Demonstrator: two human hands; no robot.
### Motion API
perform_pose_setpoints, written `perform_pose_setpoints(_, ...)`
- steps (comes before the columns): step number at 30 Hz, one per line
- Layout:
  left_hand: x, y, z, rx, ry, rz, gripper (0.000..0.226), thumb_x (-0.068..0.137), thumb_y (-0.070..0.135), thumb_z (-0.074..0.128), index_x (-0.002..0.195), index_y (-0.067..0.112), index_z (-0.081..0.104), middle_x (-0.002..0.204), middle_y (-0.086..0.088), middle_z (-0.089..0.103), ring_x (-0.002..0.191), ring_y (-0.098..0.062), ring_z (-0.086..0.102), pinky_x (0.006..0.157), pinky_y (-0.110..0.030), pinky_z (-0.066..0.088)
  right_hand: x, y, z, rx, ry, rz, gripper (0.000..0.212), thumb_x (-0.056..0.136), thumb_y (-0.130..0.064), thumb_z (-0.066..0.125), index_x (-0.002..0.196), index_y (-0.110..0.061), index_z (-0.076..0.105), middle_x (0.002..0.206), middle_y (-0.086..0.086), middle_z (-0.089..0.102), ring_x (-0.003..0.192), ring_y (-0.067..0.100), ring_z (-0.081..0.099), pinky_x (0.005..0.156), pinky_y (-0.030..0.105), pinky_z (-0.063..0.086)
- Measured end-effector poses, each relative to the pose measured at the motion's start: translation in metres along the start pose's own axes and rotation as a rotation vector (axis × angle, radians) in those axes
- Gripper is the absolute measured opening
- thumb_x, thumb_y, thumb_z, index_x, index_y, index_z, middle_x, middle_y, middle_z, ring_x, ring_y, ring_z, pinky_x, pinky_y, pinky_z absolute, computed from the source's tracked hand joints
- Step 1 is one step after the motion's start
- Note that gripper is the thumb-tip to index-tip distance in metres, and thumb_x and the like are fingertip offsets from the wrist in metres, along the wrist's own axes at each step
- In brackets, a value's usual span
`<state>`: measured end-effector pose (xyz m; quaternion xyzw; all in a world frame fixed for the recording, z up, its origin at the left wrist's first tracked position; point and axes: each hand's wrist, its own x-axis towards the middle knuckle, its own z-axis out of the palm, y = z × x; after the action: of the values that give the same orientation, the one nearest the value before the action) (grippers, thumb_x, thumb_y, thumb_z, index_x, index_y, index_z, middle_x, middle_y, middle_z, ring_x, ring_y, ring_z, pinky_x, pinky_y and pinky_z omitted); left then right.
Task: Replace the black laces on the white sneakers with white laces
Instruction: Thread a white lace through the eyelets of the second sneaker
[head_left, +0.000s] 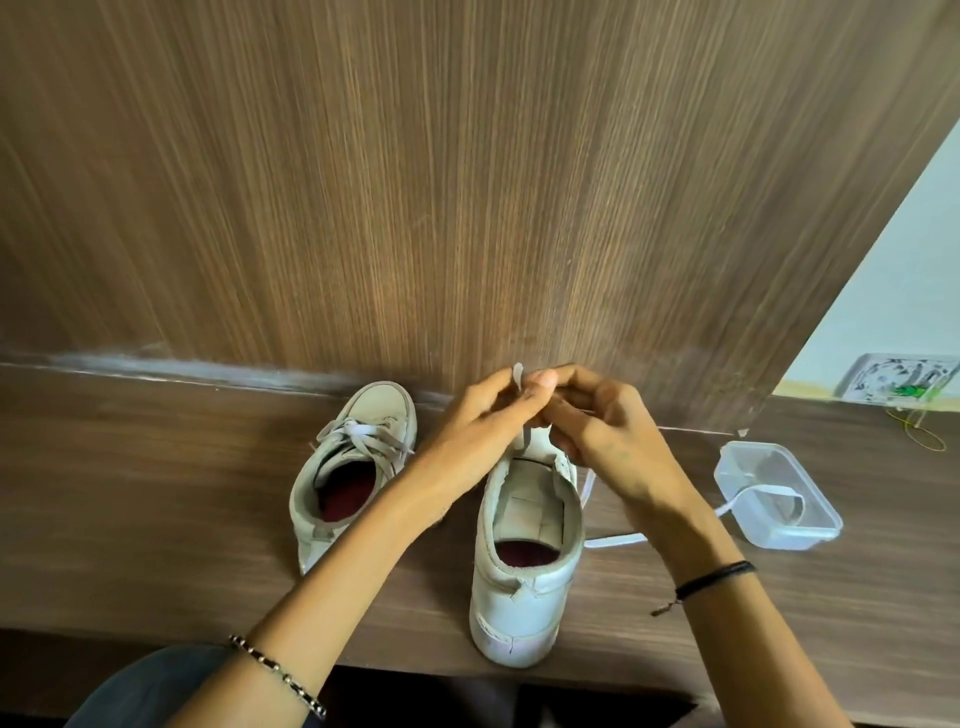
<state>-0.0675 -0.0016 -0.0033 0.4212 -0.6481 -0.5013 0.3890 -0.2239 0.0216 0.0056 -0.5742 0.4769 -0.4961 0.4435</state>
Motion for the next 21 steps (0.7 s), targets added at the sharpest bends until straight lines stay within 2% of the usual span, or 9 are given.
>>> perform_pose_setpoints(3, 0.0, 0.0, -0.007, 0.024, 0.0, 0.053, 0.046, 0.094, 0.063, 0.058, 0.103, 0.022, 0.076, 0.094, -0.003, 0.072, 0.092, -0.014, 0.062, 0.092, -0.04, 0.049, -0.001, -0.002, -0.007, -0.011, -0.01, 0.021, 0.016, 0.105, -0.009, 0.056, 0.11, -0.005, 0.07, 0.075, -0.002, 0.065, 0.052, -0.001, 0.049, 0.051, 0.01, 0.036)
perform_pose_setpoints(5, 0.0, -0.003, -0.011, 0.109, -0.004, 0.087, 0.034, 0.096, 0.05, 0.062, 0.098, 0.02, 0.077, 0.093, -0.002, 0.077, 0.091, -0.012, 0.068, 0.094, -0.045, 0.053, -0.004, -0.001, -0.01, -0.012, -0.017, 0.033, 0.017, 0.104, -0.009, 0.056, 0.111, -0.003, 0.07, 0.071, -0.001, 0.062, 0.051, -0.001, 0.046, 0.05, 0.011, 0.035)
perform_pose_setpoints(7, 0.001, -0.005, -0.013, 0.212, 0.011, 0.122, 0.021, 0.098, 0.04, 0.064, 0.097, 0.022, 0.076, 0.092, 0.002, 0.078, 0.094, -0.01, 0.072, 0.096, -0.041, 0.054, -0.003, 0.002, -0.014, 0.019, 0.025, 0.05, 0.015, 0.103, -0.01, 0.059, 0.109, -0.003, 0.071, 0.063, -0.004, 0.054, 0.049, 0.0, 0.041, 0.048, 0.012, 0.032)
perform_pose_setpoints(10, 0.004, -0.009, -0.025, 0.266, 0.211, 0.094, 0.016, 0.101, 0.037, 0.059, 0.099, 0.027, 0.072, 0.088, 0.009, 0.075, 0.092, -0.007, 0.068, 0.09, -0.031, 0.051, 0.002, 0.004, -0.024, 0.133, 0.182, 0.03, 0.013, 0.101, -0.014, 0.062, 0.102, -0.009, 0.075, 0.059, -0.009, 0.043, 0.05, 0.006, 0.032, 0.047, 0.016, 0.026)
perform_pose_setpoints(12, 0.008, -0.014, -0.037, 0.31, 0.359, 0.016, 0.027, 0.103, 0.036, 0.055, 0.091, 0.018, 0.07, 0.085, 0.0, 0.074, 0.083, -0.015, 0.064, 0.079, -0.034, 0.047, 0.005, 0.004, -0.031, 0.261, 0.277, 0.008, 0.014, 0.101, -0.018, 0.063, 0.099, -0.012, 0.075, 0.062, -0.007, 0.045, 0.051, 0.006, 0.03, 0.046, 0.017, 0.025)
perform_pose_setpoints(14, 0.008, -0.015, -0.043, 0.397, 0.38, -0.087, 0.033, 0.102, 0.037, 0.055, 0.086, 0.009, 0.063, 0.08, -0.011, 0.067, 0.074, -0.02, 0.055, 0.067, -0.034, 0.04, 0.006, 0.004, -0.033, 0.291, 0.295, -0.015, 0.015, 0.103, -0.018, 0.061, 0.102, -0.012, 0.075, 0.069, -0.004, 0.053, 0.052, 0.005, 0.033, 0.045, 0.016, 0.026)
perform_pose_setpoints(15, 0.007, -0.014, -0.041, 0.46, 0.362, -0.121, 0.031, 0.1, 0.037, 0.057, 0.088, 0.009, 0.06, 0.08, -0.009, 0.061, 0.075, -0.02, 0.053, 0.066, -0.033, 0.038, 0.005, 0.005, -0.032, 0.256, 0.275, -0.024, 0.016, 0.103, -0.017, 0.06, 0.105, -0.01, 0.074, 0.073, -0.003, 0.057, 0.052, 0.006, 0.035, 0.046, 0.016, 0.027)
perform_pose_setpoints(17, 0.001, -0.01, -0.033, 0.601, 0.317, -0.106, 0.023, 0.096, 0.036, 0.062, 0.103, 0.014, 0.059, 0.1, -0.001, 0.054, 0.09, -0.018, 0.055, 0.074, -0.033, 0.043, 0.003, 0.006, -0.024, 0.157, 0.206, -0.026, 0.017, 0.103, -0.014, 0.059, 0.112, -0.006, 0.071, 0.077, -0.002, 0.063, 0.054, 0.004, 0.041, 0.049, 0.014, 0.032)
perform_pose_setpoints(21, -0.009, 0.001, -0.012, 0.762, 0.309, 0.106, 0.032, 0.095, 0.028, 0.059, 0.124, 0.019, 0.052, 0.12, 0.003, 0.047, 0.112, -0.016, 0.047, 0.089, -0.031, 0.038, 0.001, 0.006, -0.007, 0.001, 0.055, -0.018, 0.016, 0.103, -0.012, 0.061, 0.113, -0.005, 0.07, 0.076, -0.001, 0.068, 0.058, -0.001, 0.053, 0.055, 0.011, 0.04)
